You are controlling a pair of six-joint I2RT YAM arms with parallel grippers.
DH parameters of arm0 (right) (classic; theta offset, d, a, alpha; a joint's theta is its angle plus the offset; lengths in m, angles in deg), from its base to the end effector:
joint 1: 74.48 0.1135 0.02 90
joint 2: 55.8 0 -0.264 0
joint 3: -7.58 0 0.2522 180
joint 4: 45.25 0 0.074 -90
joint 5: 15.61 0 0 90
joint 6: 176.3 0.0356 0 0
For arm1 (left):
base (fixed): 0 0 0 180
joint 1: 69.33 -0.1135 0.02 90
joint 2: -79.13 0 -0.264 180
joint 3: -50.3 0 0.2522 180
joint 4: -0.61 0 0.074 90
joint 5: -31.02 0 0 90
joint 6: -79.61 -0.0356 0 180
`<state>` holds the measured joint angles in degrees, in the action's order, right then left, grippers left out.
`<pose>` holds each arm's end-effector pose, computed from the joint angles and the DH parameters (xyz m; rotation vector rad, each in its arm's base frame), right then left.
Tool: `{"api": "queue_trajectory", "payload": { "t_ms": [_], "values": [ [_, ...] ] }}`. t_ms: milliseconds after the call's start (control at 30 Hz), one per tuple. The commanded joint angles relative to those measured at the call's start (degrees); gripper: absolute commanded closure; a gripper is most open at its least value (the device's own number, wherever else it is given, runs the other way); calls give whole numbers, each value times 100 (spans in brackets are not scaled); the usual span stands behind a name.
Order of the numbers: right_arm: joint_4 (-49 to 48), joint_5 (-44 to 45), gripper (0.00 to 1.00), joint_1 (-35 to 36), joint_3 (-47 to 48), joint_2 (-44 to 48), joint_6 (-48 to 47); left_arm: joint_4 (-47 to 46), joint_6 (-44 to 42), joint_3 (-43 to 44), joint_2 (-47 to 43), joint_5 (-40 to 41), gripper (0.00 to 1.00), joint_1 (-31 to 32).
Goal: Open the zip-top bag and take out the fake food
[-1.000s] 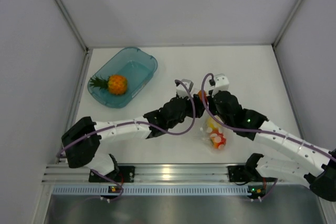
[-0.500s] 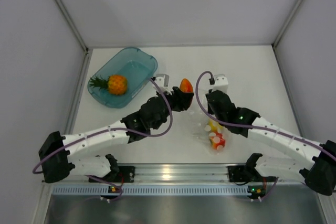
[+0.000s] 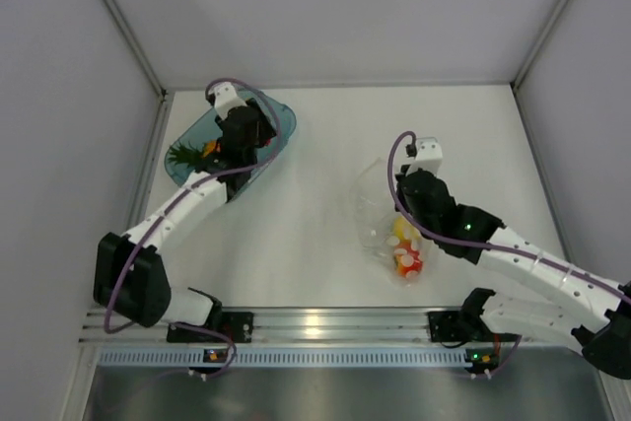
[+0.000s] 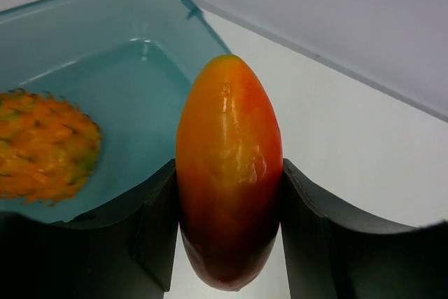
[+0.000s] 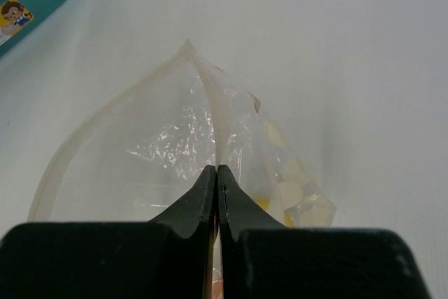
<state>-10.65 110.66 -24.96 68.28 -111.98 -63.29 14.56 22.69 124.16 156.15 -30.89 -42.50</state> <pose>0.1545 0.1486 0.3012 -0.0890 1.9879 0.1503 0.2871 -0.1264 0.3258 -0.4329 1.7906 -0.2753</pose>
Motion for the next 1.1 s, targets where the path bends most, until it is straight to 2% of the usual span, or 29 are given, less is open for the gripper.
{"api": "queue_trajectory", "payload": {
  "t_ms": [0,167,300,333,400,433,500,567,600,867,967,1067],
  "values": [
    [-133,-23,100,40,158,169,-15,254,-161,519,603,-366,100,-572],
    [-221,-260,100,32,-18,309,11,377,-214,1529,1921,-638,96,-1250],
    [-212,-401,100,32,-79,362,-50,535,-214,2329,3044,-1463,82,-1680],
    [-203,-410,100,32,-71,371,-77,622,-206,2514,3239,-1709,72,-1829],
    [-168,-454,100,23,-62,397,-121,886,-214,3015,3739,-1930,63,-1944],
    [-151,-446,100,40,-45,398,-138,965,-232,3147,3855,-2027,49,-2023],
    [-142,-437,100,32,-36,415,-200,1123,-249,3429,4092,-2212,37,-2076],
    [-142,-437,100,32,-1,415,-226,1159,-276,3588,4164,-2491,11,-2129],
    [-150,-445,100,40,8,380,-252,1237,-302,3658,4225,-2554,2,-2138],
    [-282,-630,100,40,228,47,-297,1309,-373,3668,3655,-2783,2,-2129],
    [-326,-674,100,40,342,-120,-244,1300,-355,3439,3128,-3248,3,-2121],
    [-379,-753,100,32,465,-252,-191,1239,-197,2974,2366,-3827,9,-2112]
  ]
}}
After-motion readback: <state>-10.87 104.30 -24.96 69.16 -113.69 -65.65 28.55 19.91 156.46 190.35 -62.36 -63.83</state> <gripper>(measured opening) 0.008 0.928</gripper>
